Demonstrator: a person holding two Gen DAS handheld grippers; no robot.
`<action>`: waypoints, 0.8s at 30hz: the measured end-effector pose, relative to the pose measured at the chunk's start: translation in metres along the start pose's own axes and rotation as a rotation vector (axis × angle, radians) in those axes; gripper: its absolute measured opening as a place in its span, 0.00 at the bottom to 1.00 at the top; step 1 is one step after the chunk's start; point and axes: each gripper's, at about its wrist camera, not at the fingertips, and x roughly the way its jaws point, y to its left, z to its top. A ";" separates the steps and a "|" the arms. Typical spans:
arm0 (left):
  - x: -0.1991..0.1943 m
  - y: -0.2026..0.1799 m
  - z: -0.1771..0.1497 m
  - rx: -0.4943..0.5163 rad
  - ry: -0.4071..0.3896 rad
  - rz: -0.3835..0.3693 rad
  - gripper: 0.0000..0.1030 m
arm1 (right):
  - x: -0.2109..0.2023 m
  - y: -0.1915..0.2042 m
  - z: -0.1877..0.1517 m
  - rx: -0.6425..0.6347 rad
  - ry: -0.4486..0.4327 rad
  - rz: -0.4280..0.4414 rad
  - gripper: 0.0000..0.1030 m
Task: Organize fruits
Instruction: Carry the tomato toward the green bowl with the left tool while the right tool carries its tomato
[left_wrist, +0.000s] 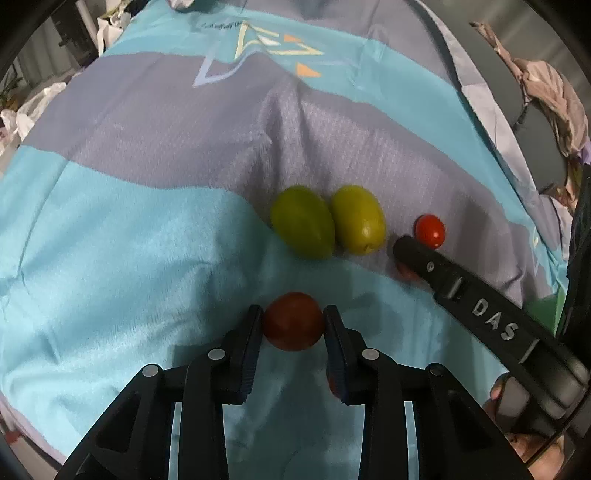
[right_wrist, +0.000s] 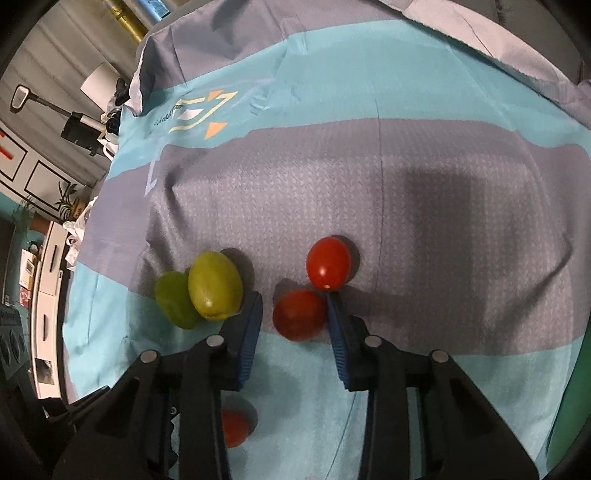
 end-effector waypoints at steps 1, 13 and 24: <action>0.000 0.000 0.000 -0.001 -0.004 0.001 0.32 | 0.000 0.000 -0.001 -0.008 -0.006 -0.001 0.28; -0.018 -0.025 -0.003 0.066 -0.099 -0.005 0.31 | -0.036 -0.019 -0.022 0.016 -0.061 0.082 0.28; -0.050 -0.067 -0.023 0.212 -0.227 -0.070 0.31 | -0.113 -0.042 -0.060 0.040 -0.236 0.106 0.28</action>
